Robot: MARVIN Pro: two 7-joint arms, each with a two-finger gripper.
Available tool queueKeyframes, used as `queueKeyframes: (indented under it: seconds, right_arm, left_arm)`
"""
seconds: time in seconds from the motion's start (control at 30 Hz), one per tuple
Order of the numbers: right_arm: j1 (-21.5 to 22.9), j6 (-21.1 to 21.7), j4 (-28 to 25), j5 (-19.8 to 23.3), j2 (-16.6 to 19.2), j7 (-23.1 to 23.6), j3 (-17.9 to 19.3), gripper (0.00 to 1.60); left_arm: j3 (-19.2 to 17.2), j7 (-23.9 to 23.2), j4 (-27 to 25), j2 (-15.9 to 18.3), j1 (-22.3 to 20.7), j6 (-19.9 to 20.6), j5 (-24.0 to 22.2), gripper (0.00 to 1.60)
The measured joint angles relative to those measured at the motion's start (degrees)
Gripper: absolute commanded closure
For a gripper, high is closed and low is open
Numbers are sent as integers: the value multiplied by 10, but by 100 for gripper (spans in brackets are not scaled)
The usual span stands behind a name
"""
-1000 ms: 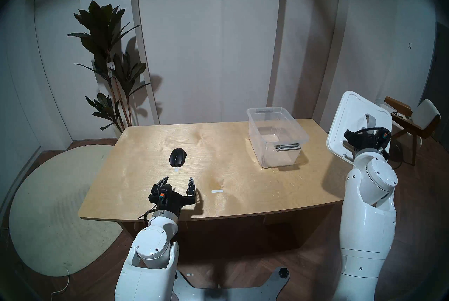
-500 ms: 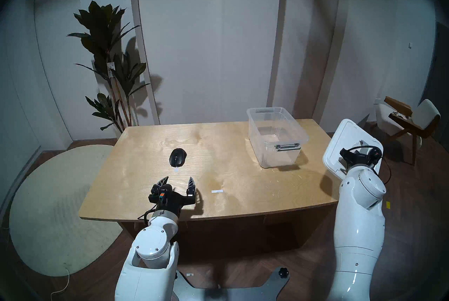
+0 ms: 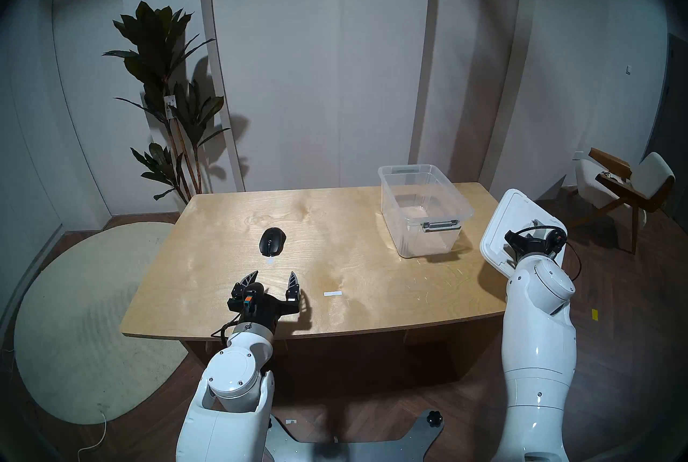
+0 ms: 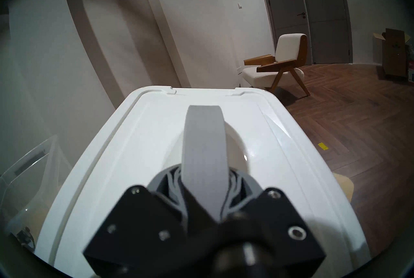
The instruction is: Open a storage container and put mouse inside
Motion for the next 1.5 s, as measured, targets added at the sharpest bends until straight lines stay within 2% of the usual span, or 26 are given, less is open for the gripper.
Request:
queueKeyframes:
  seconds: [0.37,0.4,0.43,0.47,0.7,0.93,1.07,1.33,1.5]
  right_arm:
    - [18,-8,36,1,6,1,-6,159]
    - [19,-8,37,1,6,1,-6,13]
    - [20,-7,39,1,7,1,-6,13]
    - [22,-5,40,3,7,2,-6,0]
    - [39,67,66,27,8,-6,0,0]
    - [43,93,95,35,2,-19,-5,0]
    - [40,86,89,31,1,-18,-16,0]
    - [5,19,36,-15,4,2,-58,0]
    - [-23,11,1,-29,15,29,-75,0]
  left_arm:
    - [0,0,0,-1,0,0,0,0]
    - [0,0,0,-1,0,0,0,0]
    - [0,-1,0,-1,0,0,0,0]
    - [-1,-1,0,-1,0,0,0,0]
    - [-1,-1,0,-1,0,0,1,0]
    - [-1,-1,0,-1,0,0,1,0]
    - [-1,-1,0,-1,0,0,1,0]
    - [-1,-1,0,-2,0,0,1,0]
    - [-1,-2,0,-2,0,0,2,0]
